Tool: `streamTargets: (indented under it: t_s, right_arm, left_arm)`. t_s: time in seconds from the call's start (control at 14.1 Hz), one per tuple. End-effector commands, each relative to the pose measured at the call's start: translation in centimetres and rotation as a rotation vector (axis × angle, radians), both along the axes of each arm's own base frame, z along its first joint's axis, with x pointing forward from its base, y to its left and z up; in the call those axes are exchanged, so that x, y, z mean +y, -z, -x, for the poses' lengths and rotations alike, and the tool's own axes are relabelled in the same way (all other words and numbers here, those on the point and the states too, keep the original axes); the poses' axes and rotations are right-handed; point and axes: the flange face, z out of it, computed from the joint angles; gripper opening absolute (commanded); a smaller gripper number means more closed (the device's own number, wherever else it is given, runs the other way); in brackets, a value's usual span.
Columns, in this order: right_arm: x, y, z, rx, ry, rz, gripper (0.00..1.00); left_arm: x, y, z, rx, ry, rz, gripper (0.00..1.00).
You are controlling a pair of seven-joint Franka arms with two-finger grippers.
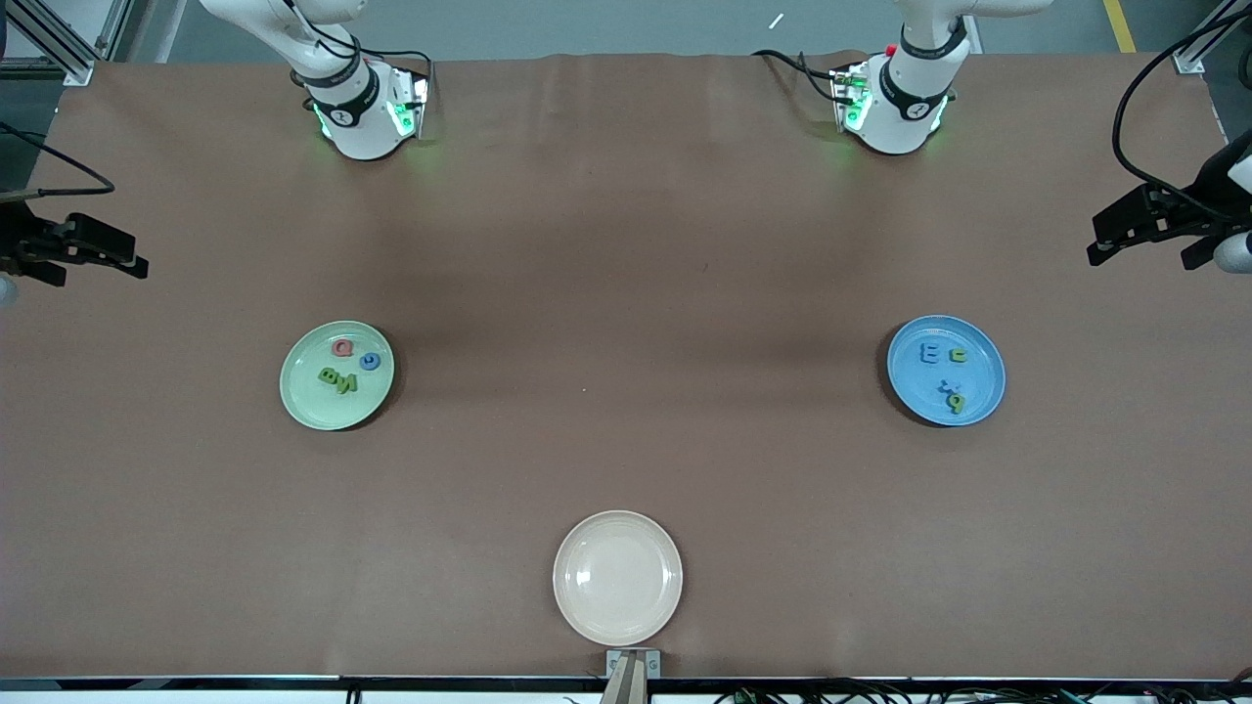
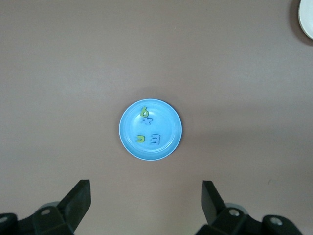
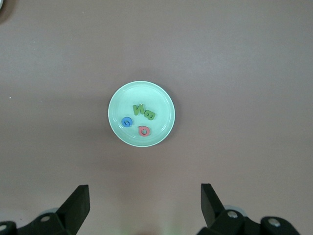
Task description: Sort upper and lower case letters into plates
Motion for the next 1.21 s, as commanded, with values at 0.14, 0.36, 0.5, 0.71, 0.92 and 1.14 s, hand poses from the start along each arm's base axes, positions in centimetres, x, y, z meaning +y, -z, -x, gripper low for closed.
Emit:
streamTargets:
  t_s: [0.14, 0.36, 0.5, 0.71, 0.92, 1.14]
  right_arm:
    - [-0.1, -2.3, 2.8, -0.012, 0.004, 0.013, 1.00]
    - [-0.3, -3.4, 4.0, -0.009, 0.006, 0.011, 1.00]
    - [-0.2, -4.3, 5.0, -0.005, 0.007, 0.009, 1.00]
    - [-0.2, -5.0, 5.5, -0.008, 0.005, 0.009, 1.00]
    - [-0.3, -4.3, 5.3, 0.007, -0.001, 0.049, 1.00]
    - [-0.2, -4.0, 5.2, 0.010, -0.003, 0.049, 1.00]
  left_arm:
    - [0.1, -0.7, 0.4, 0.003, 0.004, -0.001, 1.00]
    - [0.2, -0.7, 0.4, 0.003, 0.001, -0.001, 1.00]
    - [0.2, -0.7, 0.4, 0.003, 0.001, -0.001, 1.00]
    - [0.1, -0.8, 0.4, 0.002, 0.002, -0.001, 1.00]
    - [0.1, -0.7, 0.4, 0.003, 0.005, -0.001, 1.00]
    - [-0.1, -0.8, 0.5, 0.003, 0.007, -0.001, 1.00]
